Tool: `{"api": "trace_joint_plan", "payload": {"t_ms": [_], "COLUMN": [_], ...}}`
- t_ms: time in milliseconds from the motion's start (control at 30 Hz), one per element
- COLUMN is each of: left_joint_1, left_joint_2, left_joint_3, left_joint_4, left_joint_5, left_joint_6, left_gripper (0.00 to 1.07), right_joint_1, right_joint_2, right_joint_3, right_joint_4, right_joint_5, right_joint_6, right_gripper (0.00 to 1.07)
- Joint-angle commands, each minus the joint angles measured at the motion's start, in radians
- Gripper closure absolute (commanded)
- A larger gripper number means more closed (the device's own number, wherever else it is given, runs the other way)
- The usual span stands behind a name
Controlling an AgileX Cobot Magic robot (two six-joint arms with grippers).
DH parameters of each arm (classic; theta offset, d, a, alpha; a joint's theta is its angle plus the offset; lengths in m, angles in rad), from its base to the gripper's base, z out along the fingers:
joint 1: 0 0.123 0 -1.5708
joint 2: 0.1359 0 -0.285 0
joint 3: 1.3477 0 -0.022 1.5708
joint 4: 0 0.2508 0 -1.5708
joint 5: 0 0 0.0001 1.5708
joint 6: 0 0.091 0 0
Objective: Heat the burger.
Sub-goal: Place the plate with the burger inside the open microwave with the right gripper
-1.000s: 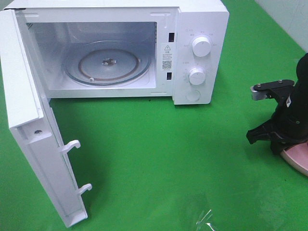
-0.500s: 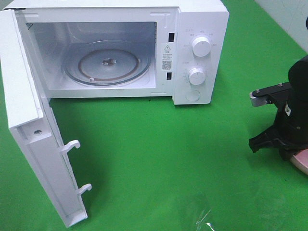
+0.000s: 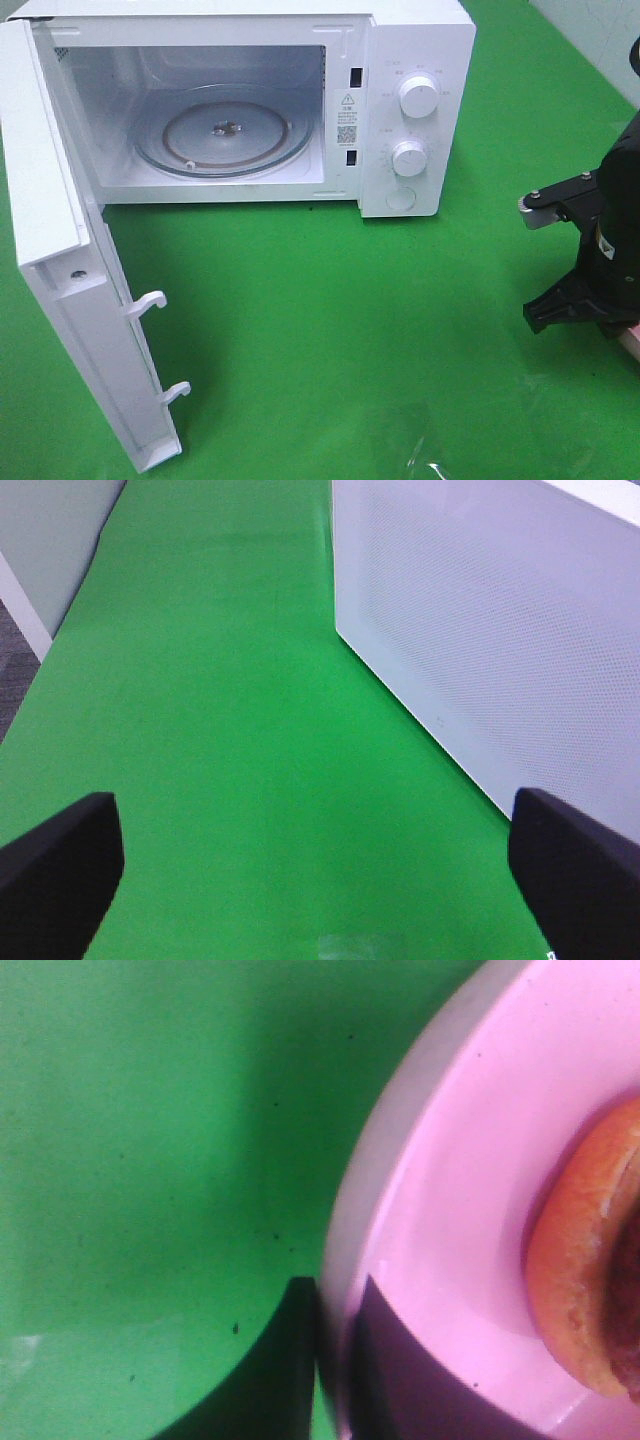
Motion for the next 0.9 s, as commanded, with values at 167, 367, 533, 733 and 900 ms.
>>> {"api": "trace_joint_plan", "payload": {"t_ms": [167, 367, 533, 733, 900], "left_joint_1": [-0.003, -0.003, -0.003, -0.003, -0.003], "left_joint_2": [-0.02, -0.02, -0.02, -0.02, -0.02], "left_joint_3": [0.003, 0.003, 0.003, 0.003, 0.003], "left_joint_4": [-0.009, -0.009, -0.009, -0.009, -0.009], "left_joint_5": [-0.01, -0.01, -0.01, -0.01, -0.01], "left_joint_6": [-0.006, -0.006, -0.006, -0.006, -0.006], "left_gripper": [0.03, 0.03, 0.03, 0.03, 0.03], "right_joint_1": [0.076, 0.162, 0.238, 0.308, 0.389], "right_joint_2": [-0.032, -0.035, -0.074, -0.122, -0.168], "right_joint_3": [0.005, 0.005, 0.005, 0.01, 0.078], "right_joint_4": [-0.079, -0.103, -0.119, -0.135, -0.139], "right_joint_5": [0.128, 0.205, 0.246, 0.292, 0.301], "right_joint_6": [0.04, 0.051, 0.051, 0.053, 0.079], "right_gripper": [1.07, 1.07, 1.07, 1.07, 1.07]}}
